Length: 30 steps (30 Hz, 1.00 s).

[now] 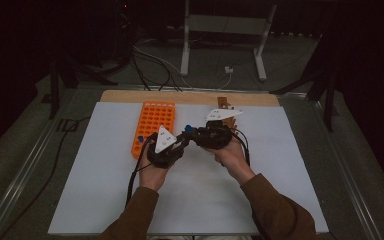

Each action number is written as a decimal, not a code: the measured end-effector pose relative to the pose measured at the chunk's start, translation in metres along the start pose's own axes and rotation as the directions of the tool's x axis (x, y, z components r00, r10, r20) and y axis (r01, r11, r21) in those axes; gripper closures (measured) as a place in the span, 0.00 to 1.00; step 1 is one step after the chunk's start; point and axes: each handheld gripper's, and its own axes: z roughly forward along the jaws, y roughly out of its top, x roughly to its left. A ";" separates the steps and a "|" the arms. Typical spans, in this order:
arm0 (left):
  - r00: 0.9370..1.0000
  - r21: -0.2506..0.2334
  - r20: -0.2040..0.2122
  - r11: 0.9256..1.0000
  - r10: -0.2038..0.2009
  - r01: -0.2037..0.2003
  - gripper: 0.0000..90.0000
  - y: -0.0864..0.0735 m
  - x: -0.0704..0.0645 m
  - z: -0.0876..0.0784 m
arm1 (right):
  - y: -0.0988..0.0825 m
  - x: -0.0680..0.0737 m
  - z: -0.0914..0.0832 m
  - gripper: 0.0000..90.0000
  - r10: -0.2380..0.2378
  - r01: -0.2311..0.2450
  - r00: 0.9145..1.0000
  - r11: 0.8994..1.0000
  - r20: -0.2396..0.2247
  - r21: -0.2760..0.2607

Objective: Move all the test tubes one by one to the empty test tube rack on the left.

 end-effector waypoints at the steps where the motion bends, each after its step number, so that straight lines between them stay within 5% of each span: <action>1: 1.000 -0.001 0.001 1.000 -0.003 0.003 0.86 0.000 0.000 0.000 | 0.000 0.000 0.000 0.85 0.000 0.000 1.000 1.000 -0.001 0.000; 7: 1.000 0.007 0.000 1.000 -0.025 0.025 0.86 -0.002 0.003 0.000 | 0.000 -0.001 -0.002 0.80 -0.003 0.003 1.000 1.000 -0.007 -0.010; 19: 0.996 -0.004 -0.007 0.996 -0.090 0.090 0.86 -0.010 0.017 -0.013 | 0.000 -0.013 -0.018 0.48 0.010 -0.010 1.000 0.999 -0.007 -0.039; 24: 0.994 -0.011 -0.011 0.994 -0.108 0.108 0.86 -0.013 0.023 -0.021 | -0.002 -0.018 -0.022 0.23 0.017 -0.016 0.999 1.000 0.048 -0.022; 30: 0.991 -0.022 -0.004 0.991 -0.131 0.131 0.87 -0.015 0.029 -0.031 | -0.008 -0.026 -0.020 0.09 0.015 -0.015 0.991 1.000 0.132 0.000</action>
